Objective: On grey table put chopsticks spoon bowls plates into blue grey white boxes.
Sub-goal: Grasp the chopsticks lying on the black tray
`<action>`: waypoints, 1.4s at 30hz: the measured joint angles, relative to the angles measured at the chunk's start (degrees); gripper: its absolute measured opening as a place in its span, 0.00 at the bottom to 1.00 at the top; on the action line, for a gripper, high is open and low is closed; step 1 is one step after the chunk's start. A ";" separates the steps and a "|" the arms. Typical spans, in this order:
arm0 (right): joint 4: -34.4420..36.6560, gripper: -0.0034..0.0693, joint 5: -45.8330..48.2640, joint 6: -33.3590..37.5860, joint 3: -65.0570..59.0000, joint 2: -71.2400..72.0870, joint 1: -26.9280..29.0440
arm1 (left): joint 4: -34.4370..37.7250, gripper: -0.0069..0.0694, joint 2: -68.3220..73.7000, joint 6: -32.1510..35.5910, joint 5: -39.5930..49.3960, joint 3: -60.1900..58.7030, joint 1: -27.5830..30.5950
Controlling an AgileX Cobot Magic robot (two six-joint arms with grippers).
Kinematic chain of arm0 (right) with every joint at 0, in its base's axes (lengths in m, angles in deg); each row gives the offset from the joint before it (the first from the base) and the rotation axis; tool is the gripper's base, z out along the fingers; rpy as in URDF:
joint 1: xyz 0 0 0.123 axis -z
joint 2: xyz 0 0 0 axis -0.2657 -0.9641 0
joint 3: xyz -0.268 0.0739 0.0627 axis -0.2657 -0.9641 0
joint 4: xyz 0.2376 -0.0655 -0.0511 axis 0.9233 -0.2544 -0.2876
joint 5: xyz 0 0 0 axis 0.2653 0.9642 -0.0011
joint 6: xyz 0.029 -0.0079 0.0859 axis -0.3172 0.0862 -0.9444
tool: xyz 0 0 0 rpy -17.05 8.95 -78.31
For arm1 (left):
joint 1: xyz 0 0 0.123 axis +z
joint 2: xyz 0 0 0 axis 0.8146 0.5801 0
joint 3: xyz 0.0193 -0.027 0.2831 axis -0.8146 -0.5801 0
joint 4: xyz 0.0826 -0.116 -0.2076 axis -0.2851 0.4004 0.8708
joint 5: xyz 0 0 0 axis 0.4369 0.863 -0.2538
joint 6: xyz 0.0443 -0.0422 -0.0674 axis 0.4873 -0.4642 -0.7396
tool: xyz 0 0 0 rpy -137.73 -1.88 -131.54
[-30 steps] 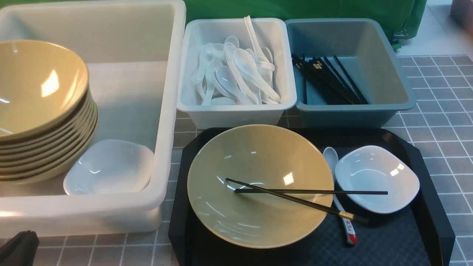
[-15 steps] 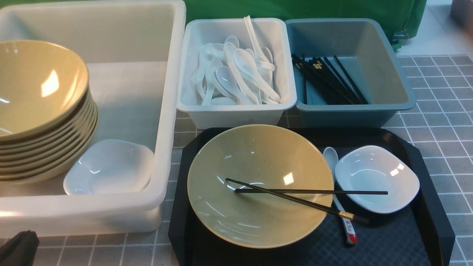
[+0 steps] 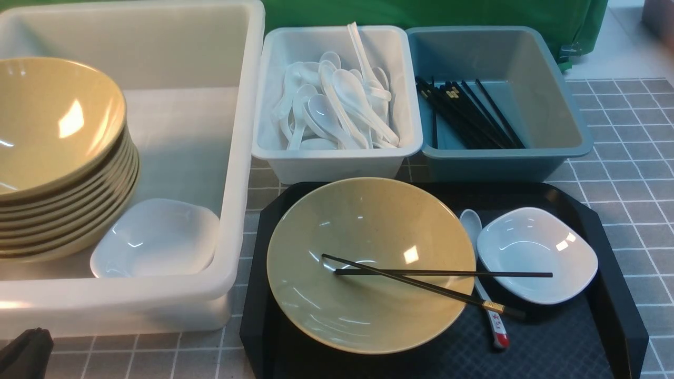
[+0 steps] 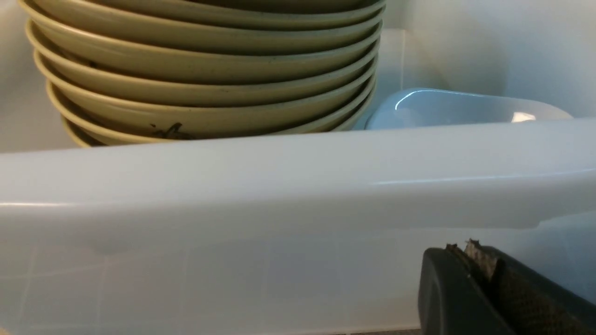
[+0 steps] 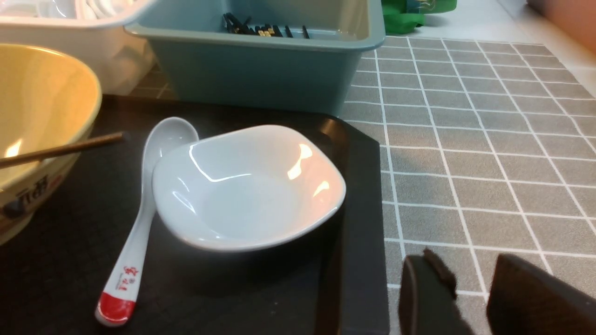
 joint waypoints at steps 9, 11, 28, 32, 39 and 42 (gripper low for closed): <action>0.00 0.37 -0.21 0.00 0.00 0.00 0.00 | -0.02 0.08 0.00 0.00 -0.80 0.00 0.00; 0.00 0.37 -2.63 -0.04 0.00 0.00 0.00 | -0.02 0.08 0.00 0.00 -3.48 -0.06 0.00; 0.06 0.37 -53.64 -15.96 0.00 0.00 0.00 | 0.15 0.08 0.00 -7.88 -68.73 -0.06 0.00; 0.17 0.30 -50.60 -16.36 1.53 0.00 0.00 | 1.08 0.08 0.00 -11.66 -71.65 1.99 0.00; 0.17 0.10 -32.88 -4.06 20.44 -6.33 0.00 | -6.72 0.08 10.32 -12.82 -32.04 28.70 0.00; 0.17 0.10 -18.31 4.04 29.29 -13.76 0.00 | -10.74 0.08 20.76 -12.82 -16.25 37.04 0.00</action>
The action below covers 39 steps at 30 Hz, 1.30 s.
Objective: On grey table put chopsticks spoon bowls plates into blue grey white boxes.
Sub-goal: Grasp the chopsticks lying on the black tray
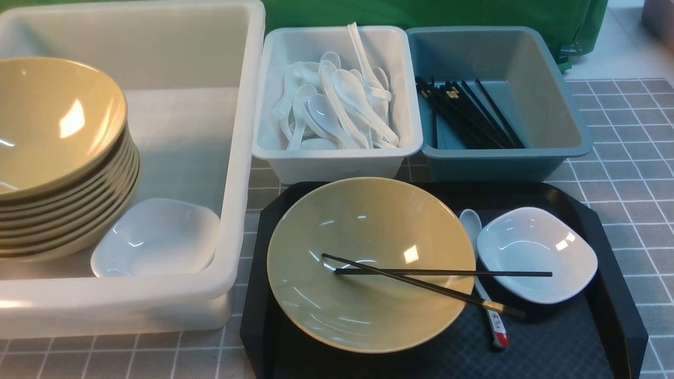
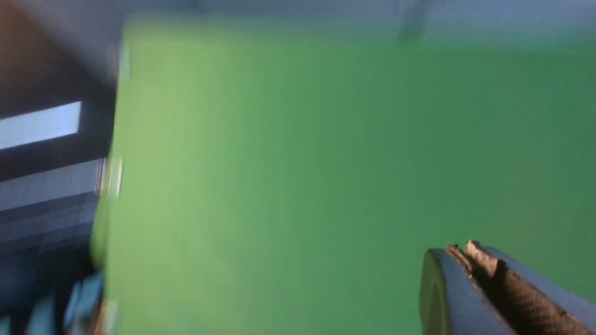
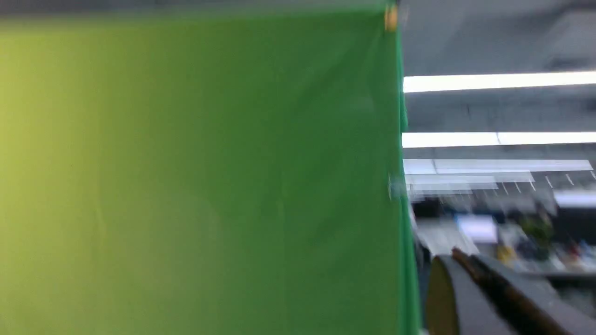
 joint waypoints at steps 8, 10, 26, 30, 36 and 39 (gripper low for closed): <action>0.00 0.10 30.06 5.16 6.02 -14.28 0.00 | 3.21 0.08 16.52 -1.07 8.90 1.82 -0.07; 0.00 0.10 36.47 5.24 6.14 -16.45 0.00 | 7.71 0.08 19.66 -1.75 10.56 2.18 -0.77; 8.90 0.10 39.30 15.60 6.14 -24.02 -6.49 | 33.74 0.11 55.33 40.20 40.36 27.58 -37.93; 9.01 0.10 37.65 15.79 5.47 -24.02 -6.73 | 25.49 0.26 63.55 47.09 40.36 31.56 -43.23; 9.63 0.10 31.70 15.79 0.13 -24.02 -6.73 | 19.65 0.52 72.25 52.42 37.84 32.31 -44.65; 10.69 0.10 28.71 15.79 -2.30 -24.02 -6.73 | 18.58 0.59 75.73 53.07 36.14 32.31 -44.65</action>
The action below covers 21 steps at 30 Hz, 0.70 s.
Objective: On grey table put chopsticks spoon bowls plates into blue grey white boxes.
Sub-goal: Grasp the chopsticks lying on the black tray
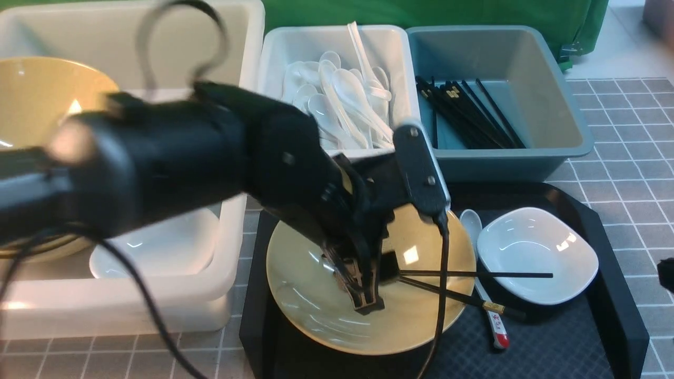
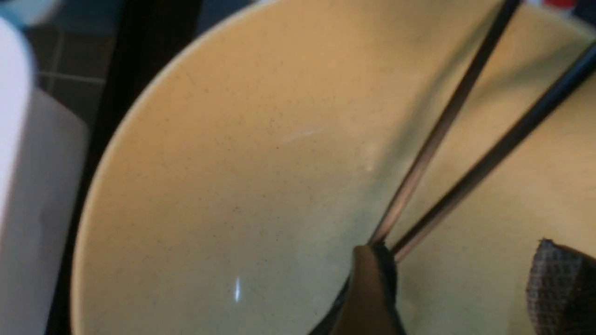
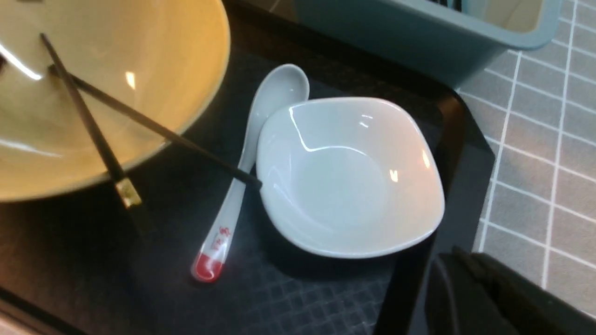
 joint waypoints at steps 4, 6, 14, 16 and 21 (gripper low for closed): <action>0.69 0.10 -2.33 -0.06 -0.57 0.00 0.00 | -0.44 0.63 3.84 0.94 -2.48 0.00 0.00; 0.84 0.10 -3.24 -0.06 -0.57 0.00 0.00 | -0.43 0.64 6.03 2.58 -5.32 0.00 0.00; 1.48 0.10 -3.61 -0.06 -0.57 0.00 0.00 | -0.43 0.60 12.44 8.31 -11.51 0.32 0.00; 1.80 0.10 -3.61 -0.06 -0.57 0.00 0.00 | -0.25 0.49 13.04 8.39 -11.57 0.39 0.00; 2.00 0.10 -3.92 -0.06 -0.61 0.00 0.00 | -0.30 0.16 12.18 8.39 -11.08 0.39 0.00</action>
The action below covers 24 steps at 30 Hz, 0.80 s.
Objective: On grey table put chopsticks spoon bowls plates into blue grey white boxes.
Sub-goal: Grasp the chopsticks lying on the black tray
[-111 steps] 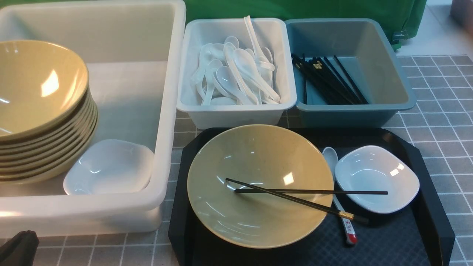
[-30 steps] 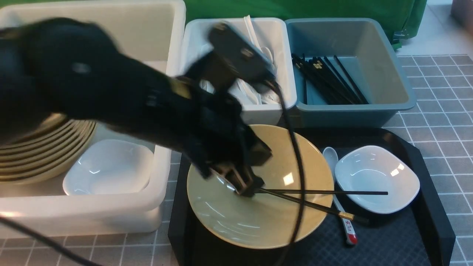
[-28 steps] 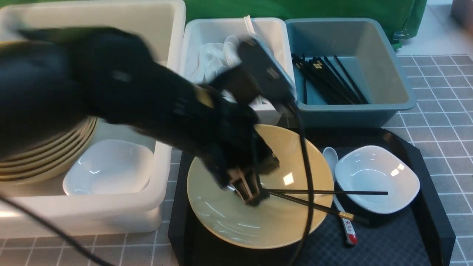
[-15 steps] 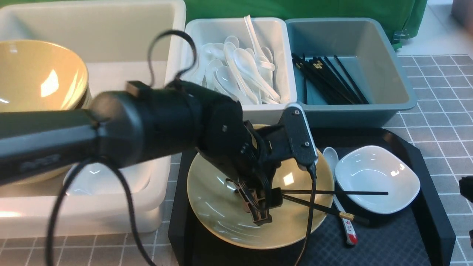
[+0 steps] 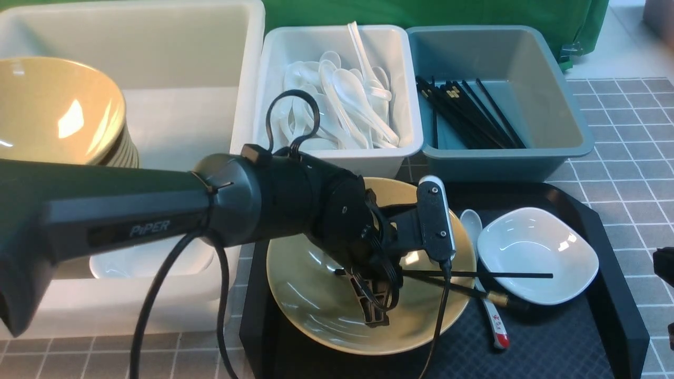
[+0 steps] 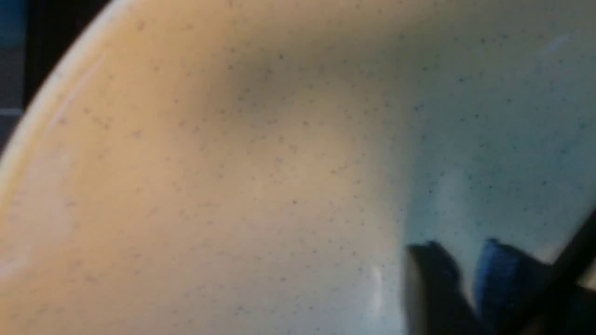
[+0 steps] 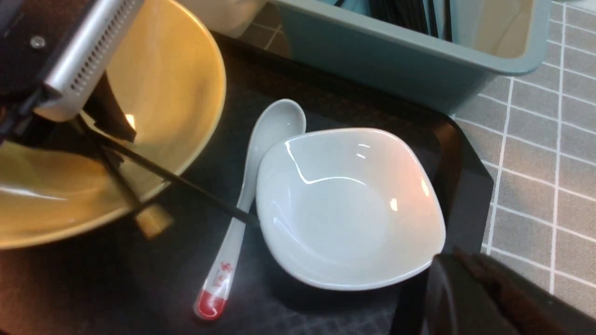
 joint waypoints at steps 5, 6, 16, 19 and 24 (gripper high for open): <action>0.23 0.10 -1.60 0.00 -0.07 0.00 0.00 | -0.13 0.08 -4.16 -1.97 0.00 0.00 0.00; 0.23 0.10 -1.76 0.00 -0.07 0.00 -0.05 | -0.13 0.08 -4.89 -2.32 0.00 0.00 0.00; 0.33 0.10 -1.81 -0.16 -0.18 0.00 -0.05 | -0.13 0.08 -7.50 -3.80 0.29 0.00 0.11; 0.35 0.10 -1.86 -0.16 -0.18 0.00 -0.05 | -0.13 0.08 -7.50 -4.52 0.29 0.00 0.59; 0.35 0.10 -1.86 -0.16 -0.18 0.00 -0.05 | -0.15 0.09 -7.50 -4.74 1.00 0.00 0.91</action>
